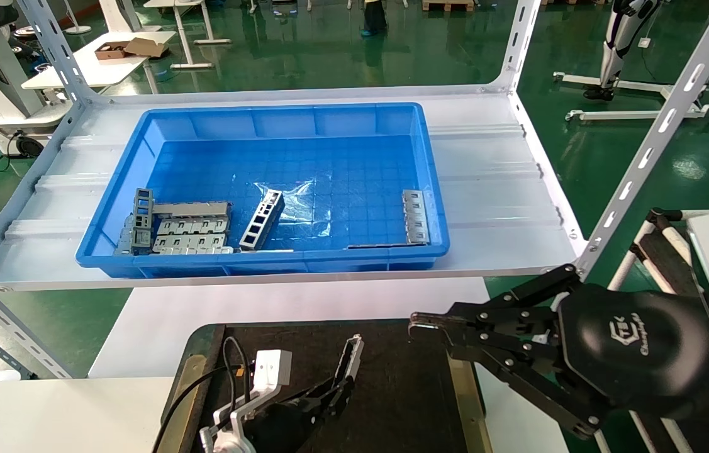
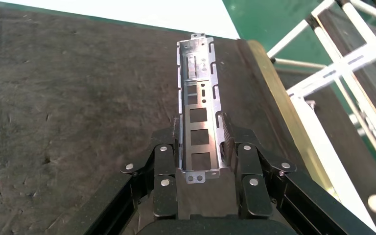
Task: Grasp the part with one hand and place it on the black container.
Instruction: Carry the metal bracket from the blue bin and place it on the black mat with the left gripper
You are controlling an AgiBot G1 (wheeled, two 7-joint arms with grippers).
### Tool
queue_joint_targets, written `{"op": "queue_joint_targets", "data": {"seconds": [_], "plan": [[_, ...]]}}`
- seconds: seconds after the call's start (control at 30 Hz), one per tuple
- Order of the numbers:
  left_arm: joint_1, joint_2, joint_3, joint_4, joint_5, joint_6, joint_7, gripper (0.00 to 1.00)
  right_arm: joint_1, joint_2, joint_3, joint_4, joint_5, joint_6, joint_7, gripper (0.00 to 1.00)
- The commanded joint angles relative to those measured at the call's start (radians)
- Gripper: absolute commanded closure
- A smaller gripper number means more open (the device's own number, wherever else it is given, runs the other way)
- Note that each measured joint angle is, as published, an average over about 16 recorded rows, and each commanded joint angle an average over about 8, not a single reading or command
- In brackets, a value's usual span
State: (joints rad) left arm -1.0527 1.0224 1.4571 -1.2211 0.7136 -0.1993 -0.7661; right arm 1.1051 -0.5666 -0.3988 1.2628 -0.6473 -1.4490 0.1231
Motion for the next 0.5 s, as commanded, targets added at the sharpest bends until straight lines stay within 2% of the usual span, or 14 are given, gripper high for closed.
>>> {"op": "queue_joint_targets", "data": {"seconds": [0.03, 0.5], "plan": [[-0.007, 0.017, 0.024, 0.009, -0.034, -0.043, -0.008, 1.00, 0.000, 0.000, 0.000, 0.000, 0.000, 0.000, 0.000, 1.00], [-0.119, 0.142, 0.204, 0.073, -0.376, -0.238, 0.068, 1.00, 0.000, 0.000, 0.000, 0.000, 0.000, 0.000, 0.000, 1.00]]}}
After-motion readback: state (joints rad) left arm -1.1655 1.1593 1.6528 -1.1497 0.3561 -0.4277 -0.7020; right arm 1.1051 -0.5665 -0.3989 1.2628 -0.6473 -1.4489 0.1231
